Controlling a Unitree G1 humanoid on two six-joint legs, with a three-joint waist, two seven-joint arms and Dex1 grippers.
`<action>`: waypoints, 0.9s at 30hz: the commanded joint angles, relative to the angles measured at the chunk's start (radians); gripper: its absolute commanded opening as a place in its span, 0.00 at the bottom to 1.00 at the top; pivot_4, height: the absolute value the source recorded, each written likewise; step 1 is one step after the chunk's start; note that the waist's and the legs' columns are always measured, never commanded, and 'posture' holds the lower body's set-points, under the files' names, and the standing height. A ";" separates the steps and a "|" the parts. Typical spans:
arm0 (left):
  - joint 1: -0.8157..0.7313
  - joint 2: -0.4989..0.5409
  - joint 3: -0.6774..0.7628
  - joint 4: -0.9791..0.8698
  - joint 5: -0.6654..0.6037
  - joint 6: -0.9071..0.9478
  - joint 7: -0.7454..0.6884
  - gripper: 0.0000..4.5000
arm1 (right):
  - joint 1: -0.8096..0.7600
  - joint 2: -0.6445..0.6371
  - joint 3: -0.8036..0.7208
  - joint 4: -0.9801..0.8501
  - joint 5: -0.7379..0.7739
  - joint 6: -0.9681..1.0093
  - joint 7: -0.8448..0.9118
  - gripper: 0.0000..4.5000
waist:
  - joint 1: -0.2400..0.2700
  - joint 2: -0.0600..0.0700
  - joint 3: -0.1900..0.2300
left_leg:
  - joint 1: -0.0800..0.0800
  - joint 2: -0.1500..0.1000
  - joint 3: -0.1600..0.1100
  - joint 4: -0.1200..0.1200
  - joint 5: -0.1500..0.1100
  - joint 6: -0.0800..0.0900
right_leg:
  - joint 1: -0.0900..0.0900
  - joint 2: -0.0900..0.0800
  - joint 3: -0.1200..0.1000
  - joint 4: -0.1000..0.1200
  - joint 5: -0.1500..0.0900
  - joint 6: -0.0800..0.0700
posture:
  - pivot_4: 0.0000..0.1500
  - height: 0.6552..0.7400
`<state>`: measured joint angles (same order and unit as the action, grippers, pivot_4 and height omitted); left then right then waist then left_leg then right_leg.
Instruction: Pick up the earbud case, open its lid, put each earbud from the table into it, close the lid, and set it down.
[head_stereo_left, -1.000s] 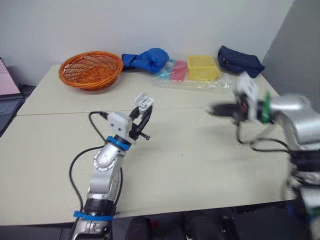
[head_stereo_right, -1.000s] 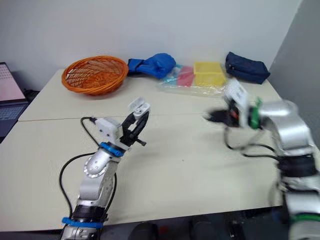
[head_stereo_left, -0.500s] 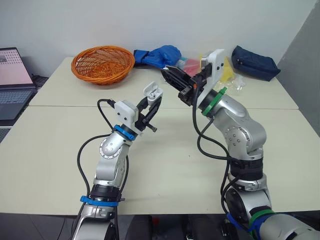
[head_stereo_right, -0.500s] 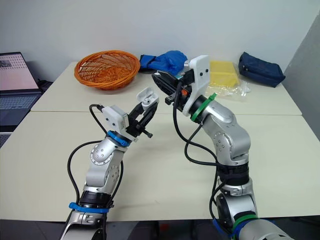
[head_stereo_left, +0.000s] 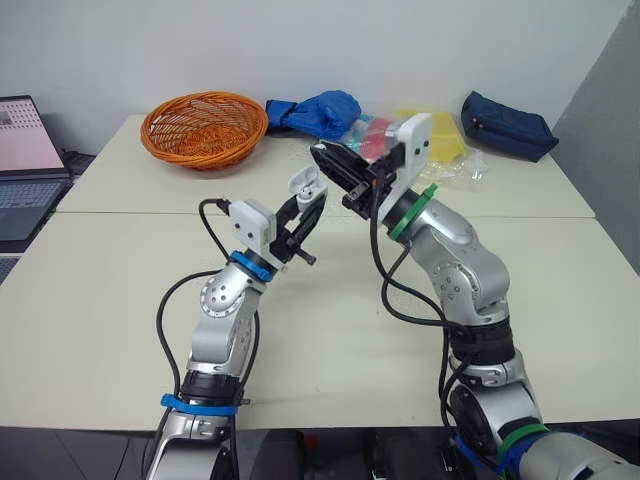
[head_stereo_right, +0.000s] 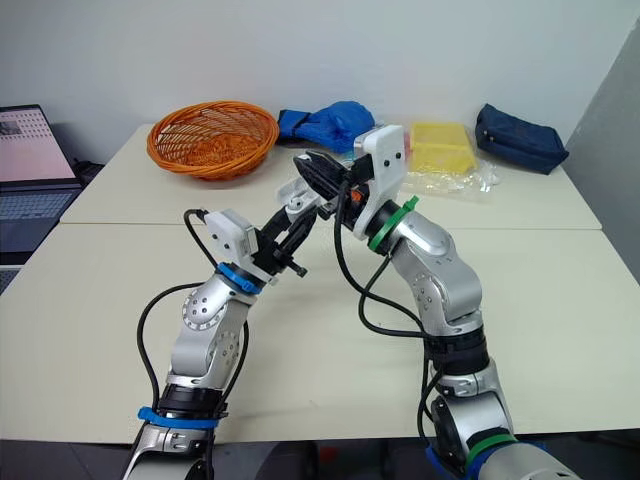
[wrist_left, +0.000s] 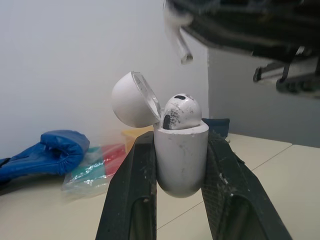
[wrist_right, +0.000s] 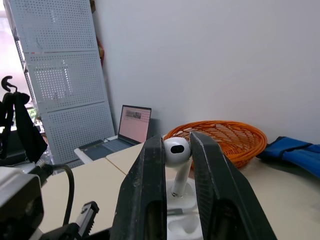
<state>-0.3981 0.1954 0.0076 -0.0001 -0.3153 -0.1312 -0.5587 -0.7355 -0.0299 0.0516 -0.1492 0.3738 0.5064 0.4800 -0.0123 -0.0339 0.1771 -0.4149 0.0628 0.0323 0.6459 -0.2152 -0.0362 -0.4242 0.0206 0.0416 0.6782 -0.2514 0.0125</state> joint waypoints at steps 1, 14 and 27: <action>-0.006 -0.005 0.003 -0.047 -0.020 0.003 -0.002 0.17 | -0.005 -0.006 0.006 -0.019 0.002 -0.034 0.003 0.08 | -0.003 0.000 0.000 | 0.000 0.000 0.000 0.000 0.000 0.000 | 0.000 0.000 0.000 0.000 0.000 0.000 | 1.00 1.00; 0.011 -0.011 0.001 -0.114 -0.093 0.060 -0.036 0.17 | 0.021 -0.028 0.035 0.014 -0.004 -0.066 0.020 0.08 | -0.016 0.000 0.000 | 0.000 0.000 0.000 0.000 0.000 0.000 | 0.000 0.000 0.000 0.000 0.000 0.001 | 1.00 1.00; 0.015 -0.013 -0.004 -0.150 -0.111 0.094 -0.045 0.17 | 0.066 -0.097 0.080 -0.005 -0.026 -0.116 0.089 0.08 | -0.016 0.000 0.000 | 0.000 0.000 0.000 0.000 0.000 0.000 | 0.000 0.000 0.000 -0.001 0.000 0.001 | 1.00 1.00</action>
<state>-0.3641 0.1868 -0.0002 -0.0739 -0.4099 -0.0220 -0.6038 -0.6777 -0.1198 0.1119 -0.1238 0.3567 0.4042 0.5471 -0.0284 -0.0339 0.1771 -0.4150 0.0628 0.0323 0.6456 -0.2152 -0.0362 -0.4242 0.0206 0.0419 0.6772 -0.2518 0.0131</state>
